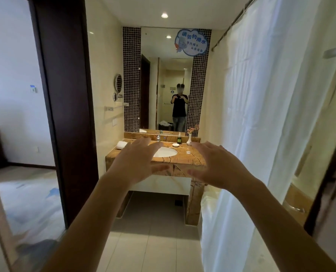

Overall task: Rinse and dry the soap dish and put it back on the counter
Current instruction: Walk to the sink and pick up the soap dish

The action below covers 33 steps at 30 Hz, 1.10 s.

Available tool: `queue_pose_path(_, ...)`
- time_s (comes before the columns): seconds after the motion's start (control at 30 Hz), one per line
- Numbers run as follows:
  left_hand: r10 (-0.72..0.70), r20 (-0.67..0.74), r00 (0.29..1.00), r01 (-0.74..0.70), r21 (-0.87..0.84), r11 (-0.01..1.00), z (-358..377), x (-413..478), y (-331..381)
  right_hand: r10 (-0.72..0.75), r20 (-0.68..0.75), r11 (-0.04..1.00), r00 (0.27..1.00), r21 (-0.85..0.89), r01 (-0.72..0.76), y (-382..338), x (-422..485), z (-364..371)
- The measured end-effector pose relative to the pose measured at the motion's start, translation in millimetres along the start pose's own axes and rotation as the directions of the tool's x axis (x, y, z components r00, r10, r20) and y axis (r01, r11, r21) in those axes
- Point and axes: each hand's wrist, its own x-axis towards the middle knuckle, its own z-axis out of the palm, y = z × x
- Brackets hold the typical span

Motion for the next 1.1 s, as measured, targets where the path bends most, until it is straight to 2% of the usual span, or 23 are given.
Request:
queue_pose_path(0.47,-0.006,-0.06,0.998,0.008,0.035,0.999,50,136,-42,-0.026,-0.06,1.0,0.998,-0.015,0.026,72,132,52)
queue_pose_path(0.77,0.014,-0.065,0.998,-0.013,0.016,1.0,82,201,-60,0.009,-0.035,0.999,0.999,-0.034,-0.01,106,187,75)
queue_pose_path(1.1,0.064,-0.135,0.989,-0.06,0.032,0.998,113,277,-115,0.0,-0.073,0.997,0.997,-0.074,-0.005,127,274,112)
